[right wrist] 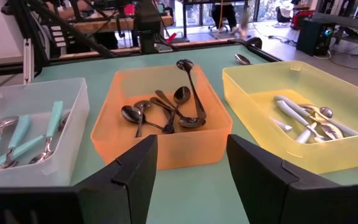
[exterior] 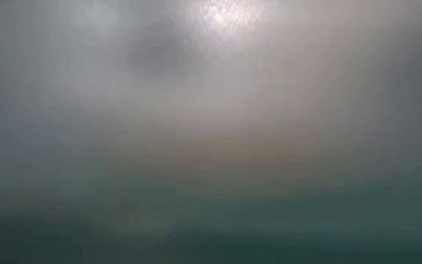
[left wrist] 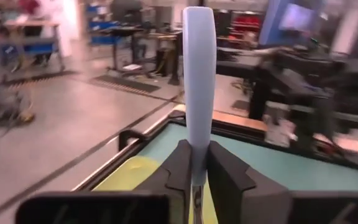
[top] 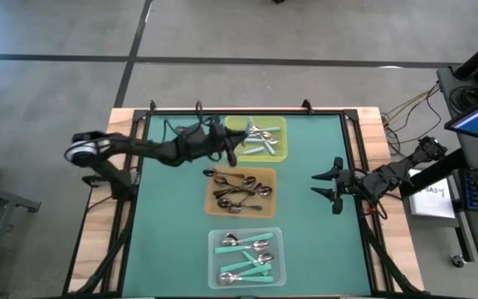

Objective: Sort silverware by color (type)
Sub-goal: Put the blue spoon into the yellow bin, then put the black spoon into the orange bin, then return to Home Position

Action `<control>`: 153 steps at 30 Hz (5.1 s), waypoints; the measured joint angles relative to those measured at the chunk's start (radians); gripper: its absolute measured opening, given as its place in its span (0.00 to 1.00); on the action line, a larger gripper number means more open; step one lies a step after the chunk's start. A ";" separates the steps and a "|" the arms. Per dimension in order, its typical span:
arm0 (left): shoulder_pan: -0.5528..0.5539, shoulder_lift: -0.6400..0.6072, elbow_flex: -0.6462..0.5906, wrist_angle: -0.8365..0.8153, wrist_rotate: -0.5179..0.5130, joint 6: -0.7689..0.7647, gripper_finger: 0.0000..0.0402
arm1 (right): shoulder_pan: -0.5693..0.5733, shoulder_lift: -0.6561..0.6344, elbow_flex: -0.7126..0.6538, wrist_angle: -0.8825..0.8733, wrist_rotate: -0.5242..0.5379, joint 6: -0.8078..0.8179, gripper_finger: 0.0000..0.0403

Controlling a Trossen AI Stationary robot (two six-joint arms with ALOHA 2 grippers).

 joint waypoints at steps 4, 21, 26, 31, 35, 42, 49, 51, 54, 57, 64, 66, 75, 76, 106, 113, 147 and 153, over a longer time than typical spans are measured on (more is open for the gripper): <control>0.064 0.086 0.000 0.072 0.000 -0.085 0.16 | 0.000 0.000 0.000 0.000 0.000 0.000 0.46; 0.271 -0.124 -0.002 -0.406 -0.104 0.037 0.40 | 0.000 0.000 0.000 0.000 0.000 0.000 0.46; 0.415 -0.219 0.008 -0.816 -0.174 0.094 0.40 | 0.000 0.000 0.000 0.000 0.000 0.000 0.46; 0.514 -0.207 0.018 -0.907 -0.165 0.256 0.40 | 0.000 0.000 0.000 0.000 0.000 0.000 0.46; 0.554 -0.148 0.018 -0.910 -0.162 0.402 0.40 | 0.000 0.000 0.000 0.000 0.000 0.000 0.46; 0.585 0.034 0.102 -0.966 -0.120 0.561 0.40 | 0.000 0.000 0.000 0.000 0.000 0.000 0.46; 0.610 0.247 0.386 -1.238 -0.118 0.454 0.40 | 0.000 0.000 0.000 0.000 0.000 0.000 0.46; 0.623 0.303 0.474 -1.341 -0.107 0.411 0.40 | 0.000 0.000 0.000 0.000 0.000 0.000 0.46; 0.649 0.352 0.562 -1.454 0.008 0.372 0.39 | 0.000 0.000 0.000 0.000 0.000 0.000 0.46; 0.664 0.365 0.573 -1.479 0.061 0.336 0.37 | 0.000 0.000 0.000 0.000 0.000 0.000 0.46; 0.670 0.360 0.517 -1.500 0.051 0.351 0.31 | 0.000 0.000 0.000 0.000 0.000 0.000 0.46; 0.670 0.360 0.492 -1.480 0.047 0.354 0.30 | 0.000 0.000 0.000 0.000 0.000 0.000 0.46; 0.669 0.353 0.447 -1.447 0.043 0.358 0.28 | 0.000 0.000 0.000 0.000 0.000 0.000 0.46; 0.669 0.353 0.446 -1.446 0.043 0.359 0.26 | 0.000 0.000 0.000 0.000 0.000 0.000 0.46; 0.497 0.164 0.439 -1.584 0.036 0.087 0.00 | 0.000 0.000 0.000 0.000 0.000 0.000 0.46; 0.317 0.030 0.441 -1.606 0.037 -0.004 0.00 | 0.000 0.000 0.000 0.000 0.000 0.000 0.46; -0.282 0.086 0.442 -1.510 0.094 -0.191 0.16 | 0.000 0.000 0.000 0.000 0.000 0.000 0.46; -0.370 0.084 0.451 -1.487 0.093 -0.243 0.23 | 0.000 0.000 0.000 0.000 0.000 0.000 0.46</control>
